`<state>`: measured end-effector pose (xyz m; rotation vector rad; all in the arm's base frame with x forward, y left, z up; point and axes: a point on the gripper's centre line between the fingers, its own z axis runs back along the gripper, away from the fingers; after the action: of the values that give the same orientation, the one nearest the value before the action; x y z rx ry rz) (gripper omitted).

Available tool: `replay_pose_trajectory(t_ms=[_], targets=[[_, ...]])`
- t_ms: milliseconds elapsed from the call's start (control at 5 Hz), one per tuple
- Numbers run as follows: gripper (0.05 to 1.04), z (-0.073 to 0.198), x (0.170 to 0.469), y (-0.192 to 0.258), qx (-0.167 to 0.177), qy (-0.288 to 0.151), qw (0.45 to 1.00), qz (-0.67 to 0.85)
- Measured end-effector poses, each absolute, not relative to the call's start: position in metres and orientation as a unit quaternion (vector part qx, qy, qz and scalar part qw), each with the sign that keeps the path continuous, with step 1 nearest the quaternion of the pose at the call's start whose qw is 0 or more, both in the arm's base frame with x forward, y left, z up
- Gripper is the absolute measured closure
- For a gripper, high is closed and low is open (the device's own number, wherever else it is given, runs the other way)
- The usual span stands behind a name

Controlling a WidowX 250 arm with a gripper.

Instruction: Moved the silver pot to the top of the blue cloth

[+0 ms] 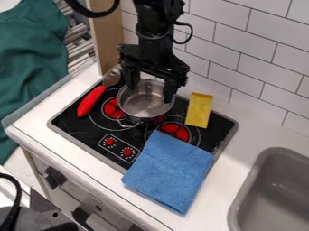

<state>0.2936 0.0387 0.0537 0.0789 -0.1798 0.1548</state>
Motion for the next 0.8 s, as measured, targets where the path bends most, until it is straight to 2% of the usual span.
replay_pose_trajectory(t_ms=[400,800], targets=[[0.082,0.028,0.295,0.034,0.019,-0.059,0.993,0.101],[0.082,0.013,0.318,0.038,0.026,-0.07,0.992,0.102]])
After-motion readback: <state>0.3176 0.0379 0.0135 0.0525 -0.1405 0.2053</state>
